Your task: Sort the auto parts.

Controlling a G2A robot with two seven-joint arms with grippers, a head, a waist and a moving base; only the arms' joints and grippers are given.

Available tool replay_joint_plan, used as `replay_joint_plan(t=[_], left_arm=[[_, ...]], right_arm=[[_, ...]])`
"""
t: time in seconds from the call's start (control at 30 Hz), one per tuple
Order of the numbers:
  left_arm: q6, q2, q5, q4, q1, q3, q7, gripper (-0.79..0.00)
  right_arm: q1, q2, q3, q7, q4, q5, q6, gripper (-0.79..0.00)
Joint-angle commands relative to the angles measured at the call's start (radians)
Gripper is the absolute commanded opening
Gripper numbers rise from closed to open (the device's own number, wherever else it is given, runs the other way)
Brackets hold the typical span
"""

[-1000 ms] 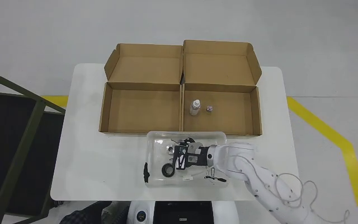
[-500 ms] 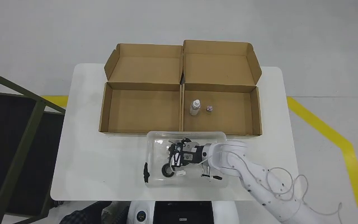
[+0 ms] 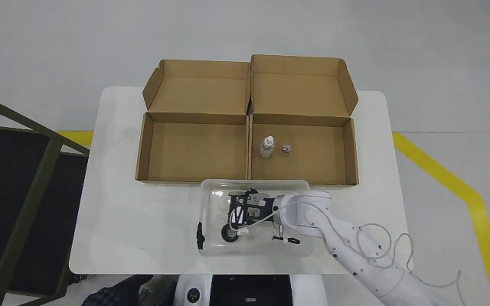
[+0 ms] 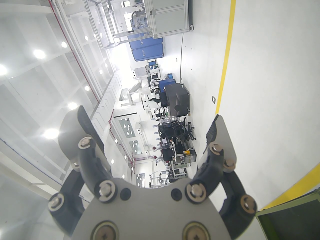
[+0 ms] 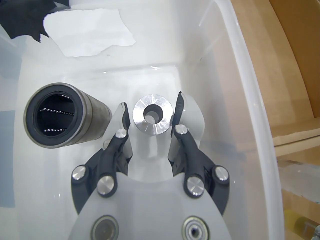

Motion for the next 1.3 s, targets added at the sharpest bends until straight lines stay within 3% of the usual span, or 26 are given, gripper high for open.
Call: replay_joint_plan(t=[0.0,0.13,0.2,0.23,0.27,0.6,1.27], left_arm=[[0.000,0.000,0.000,0.000,0.000,0.000,0.000,0.000],[0.000,0.000,0.000,0.000,0.000,0.000,0.000,0.000],[0.000,0.000,0.000,0.000,0.000,0.000,0.000,0.000],[0.000,0.000,0.000,0.000,0.000,0.000,0.000,0.000],[0.000,0.000,0.000,0.000,0.000,0.000,0.000,0.000],[0.000,0.000,0.000,0.000,0.000,0.000,0.000,0.000],[0.000,0.000,0.000,0.000,0.000,0.000,0.000,0.000]], right_arm=[[0.002,-0.002,-0.003,-0.001,0.008,0.004,-0.002,-0.462],[0.008,-0.007,-0.009,-0.004,0.022,0.007,-0.006,-0.474],[0.011,-0.009,-0.011,-0.004,0.026,0.007,-0.008,-0.585],[0.012,-0.009,-0.010,-0.005,0.027,0.008,-0.009,-0.730],[0.013,-0.010,-0.009,-0.006,0.027,0.009,-0.010,-0.785],[-0.005,0.001,0.045,-0.017,-0.032,0.035,-0.042,-0.785],[-0.138,0.046,0.261,-0.068,-0.313,0.252,-0.068,-0.785]])
